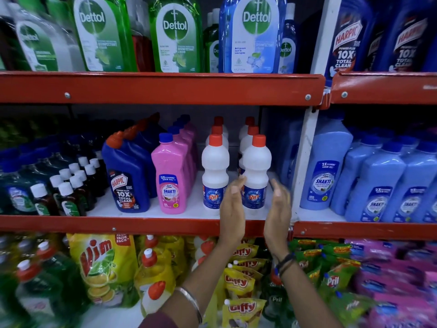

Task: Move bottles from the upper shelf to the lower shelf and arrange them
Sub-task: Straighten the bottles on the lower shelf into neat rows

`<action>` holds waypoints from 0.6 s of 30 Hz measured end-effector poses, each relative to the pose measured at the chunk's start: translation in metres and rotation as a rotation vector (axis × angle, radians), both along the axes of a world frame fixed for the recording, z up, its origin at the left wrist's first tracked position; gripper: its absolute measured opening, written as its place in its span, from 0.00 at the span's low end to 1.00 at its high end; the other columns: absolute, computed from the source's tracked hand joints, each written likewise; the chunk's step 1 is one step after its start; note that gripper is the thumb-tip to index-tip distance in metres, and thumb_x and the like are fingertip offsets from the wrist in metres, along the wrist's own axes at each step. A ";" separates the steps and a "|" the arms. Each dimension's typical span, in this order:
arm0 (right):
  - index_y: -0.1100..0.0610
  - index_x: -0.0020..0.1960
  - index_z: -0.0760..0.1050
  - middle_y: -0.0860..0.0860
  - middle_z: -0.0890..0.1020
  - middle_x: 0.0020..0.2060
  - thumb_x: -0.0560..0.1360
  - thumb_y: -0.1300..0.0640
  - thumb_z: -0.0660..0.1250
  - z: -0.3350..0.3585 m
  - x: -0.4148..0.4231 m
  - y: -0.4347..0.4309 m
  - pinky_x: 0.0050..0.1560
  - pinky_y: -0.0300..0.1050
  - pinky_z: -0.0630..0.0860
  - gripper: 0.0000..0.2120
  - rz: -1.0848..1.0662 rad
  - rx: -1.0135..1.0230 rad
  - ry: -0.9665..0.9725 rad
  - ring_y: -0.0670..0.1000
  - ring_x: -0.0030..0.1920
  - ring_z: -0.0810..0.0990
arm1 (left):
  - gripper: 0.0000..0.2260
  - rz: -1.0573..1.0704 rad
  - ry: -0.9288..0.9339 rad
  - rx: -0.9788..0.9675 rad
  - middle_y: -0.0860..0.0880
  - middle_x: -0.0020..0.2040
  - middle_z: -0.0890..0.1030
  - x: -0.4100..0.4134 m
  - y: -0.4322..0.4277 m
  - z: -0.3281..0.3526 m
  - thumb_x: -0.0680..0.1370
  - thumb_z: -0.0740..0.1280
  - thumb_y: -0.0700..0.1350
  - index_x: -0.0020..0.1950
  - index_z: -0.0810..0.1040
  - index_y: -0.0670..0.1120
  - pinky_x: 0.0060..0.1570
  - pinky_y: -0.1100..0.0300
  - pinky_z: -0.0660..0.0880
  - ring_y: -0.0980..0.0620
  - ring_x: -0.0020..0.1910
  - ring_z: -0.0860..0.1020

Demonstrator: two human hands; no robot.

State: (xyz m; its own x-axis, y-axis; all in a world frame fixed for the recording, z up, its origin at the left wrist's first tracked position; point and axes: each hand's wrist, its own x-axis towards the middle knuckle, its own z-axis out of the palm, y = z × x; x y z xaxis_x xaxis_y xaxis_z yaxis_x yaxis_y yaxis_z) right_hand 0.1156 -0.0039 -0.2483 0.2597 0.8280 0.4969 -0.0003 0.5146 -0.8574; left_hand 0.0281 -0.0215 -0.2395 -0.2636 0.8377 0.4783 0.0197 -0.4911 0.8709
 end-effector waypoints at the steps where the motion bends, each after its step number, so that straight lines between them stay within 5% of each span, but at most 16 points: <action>1: 0.53 0.66 0.68 0.39 0.71 0.60 0.78 0.40 0.48 -0.005 -0.005 -0.005 0.56 0.22 0.65 0.25 -0.003 0.072 -0.009 0.28 0.59 0.68 | 0.19 0.068 -0.032 0.069 0.57 0.67 0.74 -0.002 -0.005 -0.005 0.83 0.50 0.58 0.66 0.73 0.53 0.64 0.72 0.67 0.65 0.66 0.71; 3: 0.55 0.68 0.68 0.43 0.72 0.65 0.75 0.34 0.49 -0.010 -0.018 -0.013 0.63 0.30 0.66 0.32 0.097 0.133 -0.030 0.36 0.65 0.69 | 0.22 0.198 -0.101 0.147 0.58 0.67 0.74 -0.010 -0.011 -0.010 0.80 0.49 0.60 0.67 0.72 0.54 0.64 0.70 0.67 0.63 0.67 0.70; 7: 0.48 0.72 0.61 0.48 0.65 0.73 0.71 0.31 0.49 -0.011 -0.048 -0.005 0.72 0.46 0.61 0.34 0.331 -0.082 -0.072 0.44 0.72 0.63 | 0.26 0.254 -0.140 0.017 0.55 0.73 0.68 -0.038 0.000 -0.010 0.75 0.46 0.68 0.68 0.68 0.62 0.70 0.60 0.63 0.59 0.73 0.65; 9: 0.50 0.73 0.59 0.49 0.63 0.74 0.73 0.32 0.48 -0.008 -0.058 0.002 0.71 0.42 0.62 0.34 0.384 -0.178 -0.023 0.45 0.72 0.63 | 0.31 0.220 -0.123 -0.066 0.55 0.74 0.66 -0.047 0.010 -0.007 0.76 0.43 0.71 0.72 0.65 0.58 0.71 0.56 0.64 0.56 0.73 0.64; 12: 0.52 0.71 0.61 0.46 0.68 0.69 0.77 0.39 0.46 -0.003 -0.061 0.009 0.59 0.31 0.68 0.28 0.427 -0.231 0.028 0.43 0.66 0.69 | 0.27 0.160 -0.150 -0.159 0.57 0.69 0.68 -0.052 0.017 -0.001 0.82 0.42 0.61 0.75 0.64 0.53 0.59 0.66 0.69 0.58 0.66 0.69; 14: 0.55 0.72 0.62 0.49 0.70 0.68 0.79 0.43 0.45 -0.002 -0.062 0.012 0.59 0.32 0.69 0.26 0.438 -0.234 0.043 0.44 0.64 0.70 | 0.25 0.139 -0.154 -0.184 0.59 0.64 0.69 -0.053 0.013 0.004 0.82 0.42 0.58 0.75 0.64 0.52 0.55 0.70 0.69 0.59 0.63 0.70; 18: 0.55 0.72 0.62 0.51 0.70 0.69 0.79 0.43 0.46 -0.002 -0.063 0.018 0.60 0.35 0.69 0.27 0.426 -0.251 0.070 0.44 0.63 0.70 | 0.27 0.090 -0.141 -0.205 0.62 0.63 0.68 -0.056 0.007 0.009 0.80 0.41 0.60 0.75 0.64 0.53 0.62 0.58 0.68 0.59 0.63 0.68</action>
State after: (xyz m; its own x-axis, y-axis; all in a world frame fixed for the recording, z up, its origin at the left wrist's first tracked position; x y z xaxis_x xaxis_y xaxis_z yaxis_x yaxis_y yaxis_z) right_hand 0.0529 0.0145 -0.2503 -0.1025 0.9595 0.2625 -0.2276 0.2342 -0.9452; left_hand -0.0281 -0.0142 -0.2308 -0.3930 0.8836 0.2545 -0.0732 -0.3059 0.9492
